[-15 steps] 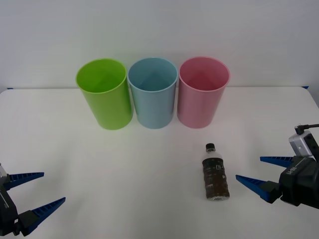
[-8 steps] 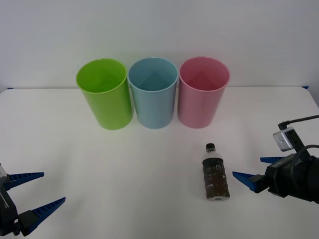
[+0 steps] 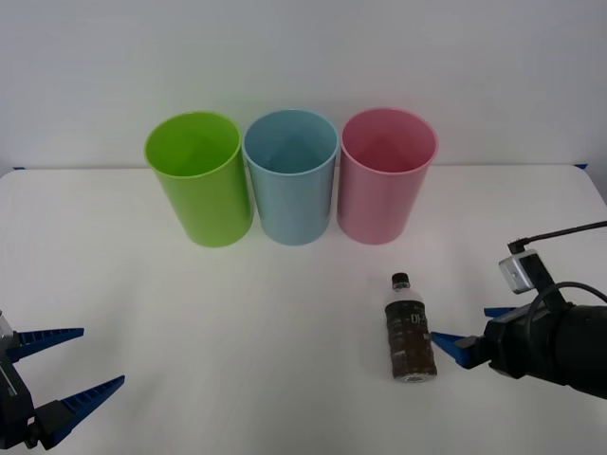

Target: Put cans in the blue bin and PET bottles in the pink bin and trash in the green bin.

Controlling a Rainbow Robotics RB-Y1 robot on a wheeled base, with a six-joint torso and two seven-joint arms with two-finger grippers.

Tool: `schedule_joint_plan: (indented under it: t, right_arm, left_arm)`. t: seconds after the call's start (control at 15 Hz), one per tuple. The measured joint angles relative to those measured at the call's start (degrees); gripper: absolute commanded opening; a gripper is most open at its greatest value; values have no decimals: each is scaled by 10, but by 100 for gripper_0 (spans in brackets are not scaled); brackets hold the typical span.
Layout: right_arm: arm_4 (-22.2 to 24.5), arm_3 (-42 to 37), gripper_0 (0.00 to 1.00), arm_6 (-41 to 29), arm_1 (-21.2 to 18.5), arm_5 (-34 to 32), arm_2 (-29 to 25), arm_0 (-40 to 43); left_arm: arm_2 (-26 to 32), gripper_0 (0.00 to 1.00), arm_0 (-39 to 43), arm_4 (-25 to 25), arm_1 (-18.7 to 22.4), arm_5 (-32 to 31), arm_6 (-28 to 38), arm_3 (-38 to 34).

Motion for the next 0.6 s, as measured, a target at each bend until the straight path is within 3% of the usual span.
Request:
schedule_joint_plan:
  t: [0.4,0.6]
  right_arm:
    - [103,43,100,0,70,0,43,-29]
    - [131,66,100,0,97,0,54,-41]
  left_arm:
    - [0,100,0,0,0,0,0,0]
    - [0,100,0,0,0,0,0,0]
